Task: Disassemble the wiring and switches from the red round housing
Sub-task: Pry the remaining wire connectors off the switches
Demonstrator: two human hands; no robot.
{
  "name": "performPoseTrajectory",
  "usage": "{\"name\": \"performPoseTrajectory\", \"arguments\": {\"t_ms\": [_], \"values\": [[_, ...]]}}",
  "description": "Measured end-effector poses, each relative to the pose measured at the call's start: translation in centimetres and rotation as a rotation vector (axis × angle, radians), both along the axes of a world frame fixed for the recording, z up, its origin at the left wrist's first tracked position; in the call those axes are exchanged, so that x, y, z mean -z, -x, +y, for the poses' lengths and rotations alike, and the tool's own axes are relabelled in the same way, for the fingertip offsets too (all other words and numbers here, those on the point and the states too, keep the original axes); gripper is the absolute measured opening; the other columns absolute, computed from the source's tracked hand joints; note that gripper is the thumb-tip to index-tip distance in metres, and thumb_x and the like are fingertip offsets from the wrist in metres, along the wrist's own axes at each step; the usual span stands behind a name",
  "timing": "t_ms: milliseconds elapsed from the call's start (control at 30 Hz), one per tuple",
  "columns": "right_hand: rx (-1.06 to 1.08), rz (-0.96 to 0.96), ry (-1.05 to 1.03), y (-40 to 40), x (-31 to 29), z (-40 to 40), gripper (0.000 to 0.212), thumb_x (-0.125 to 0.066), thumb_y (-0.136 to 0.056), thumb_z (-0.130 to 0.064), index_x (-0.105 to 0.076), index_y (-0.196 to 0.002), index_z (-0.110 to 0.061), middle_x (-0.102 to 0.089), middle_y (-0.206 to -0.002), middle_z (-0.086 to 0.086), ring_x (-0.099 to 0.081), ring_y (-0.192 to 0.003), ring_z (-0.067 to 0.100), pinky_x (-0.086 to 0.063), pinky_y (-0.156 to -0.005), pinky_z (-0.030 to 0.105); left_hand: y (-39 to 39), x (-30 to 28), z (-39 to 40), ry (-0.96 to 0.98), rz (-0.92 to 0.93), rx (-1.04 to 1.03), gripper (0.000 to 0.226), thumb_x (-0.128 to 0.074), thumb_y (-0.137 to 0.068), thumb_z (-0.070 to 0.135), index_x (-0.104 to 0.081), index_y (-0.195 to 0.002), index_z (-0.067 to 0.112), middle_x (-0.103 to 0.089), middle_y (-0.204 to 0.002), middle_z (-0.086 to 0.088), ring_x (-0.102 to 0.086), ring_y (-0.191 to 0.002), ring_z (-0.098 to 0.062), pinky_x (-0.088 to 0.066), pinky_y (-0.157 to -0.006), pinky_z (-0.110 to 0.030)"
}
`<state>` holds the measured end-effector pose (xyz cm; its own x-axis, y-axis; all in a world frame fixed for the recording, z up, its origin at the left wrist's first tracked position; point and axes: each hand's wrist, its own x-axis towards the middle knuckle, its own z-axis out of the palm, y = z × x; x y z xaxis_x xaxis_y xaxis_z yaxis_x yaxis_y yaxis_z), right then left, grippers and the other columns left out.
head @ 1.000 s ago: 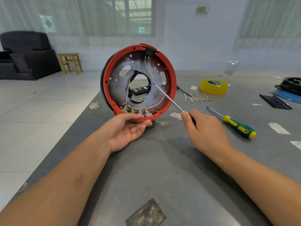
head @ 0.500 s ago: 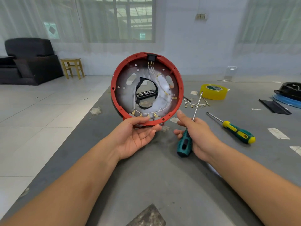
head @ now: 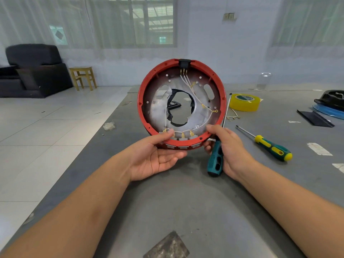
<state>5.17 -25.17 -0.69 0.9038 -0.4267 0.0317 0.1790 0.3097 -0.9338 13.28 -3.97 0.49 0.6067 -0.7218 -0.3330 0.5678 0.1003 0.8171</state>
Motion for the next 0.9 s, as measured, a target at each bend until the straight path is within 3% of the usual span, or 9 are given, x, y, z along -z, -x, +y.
{"name": "performPoseTrajectory", "arguments": {"t_ms": [300,500,733,900], "values": [[0.004,-0.028,0.04,0.4,-0.4,-1.2,0.037,-0.077,-0.07,-0.027,-0.057,-0.097,-0.011,-0.066,-0.071,0.006,-0.053,-0.056,0.014,-0.047,-0.049,0.023,-1.1,-0.7,2.1,-0.083,-0.078,0.036,0.027,-0.085,-0.077,0.03,-0.085,-0.097,0.011,-0.074,-0.118,-0.03,-0.079,-0.101,-0.033,-0.065,-0.069,-0.033],[0.006,-0.038,0.104,0.4,-0.2,-1.1,0.032,-0.077,-0.069,-0.026,-0.058,-0.091,-0.015,-0.066,-0.07,0.005,-0.055,-0.056,0.013,-0.048,-0.051,0.023,-1.5,-0.1,2.1,-0.124,-0.073,0.043,0.019,-0.074,-0.081,0.014,-0.084,-0.092,0.004,-0.074,-0.121,-0.027,-0.076,-0.108,-0.037,-0.065,-0.073,-0.035],[0.02,-0.033,0.151,0.4,0.0,-1.1,0.03,-0.079,-0.084,-0.024,-0.061,-0.104,-0.011,-0.072,-0.079,0.006,-0.06,-0.062,0.011,-0.054,-0.057,0.022,-1.6,-0.1,2.0,-0.133,-0.037,0.038,0.015,-0.07,-0.077,0.005,-0.083,-0.084,0.001,-0.076,-0.115,-0.025,-0.078,-0.103,-0.038,-0.066,-0.068,-0.036],[-0.006,-0.036,0.161,0.6,-0.1,-0.9,0.056,-0.086,-0.067,-0.039,-0.055,-0.105,-0.012,-0.072,-0.084,0.007,-0.061,-0.067,0.012,-0.054,-0.061,0.024,-1.8,-0.1,2.2,-0.128,-0.011,0.024,0.017,-0.069,-0.081,0.003,-0.082,-0.088,-0.003,-0.074,-0.117,-0.03,-0.078,-0.1,-0.038,-0.066,-0.066,-0.037]]}}
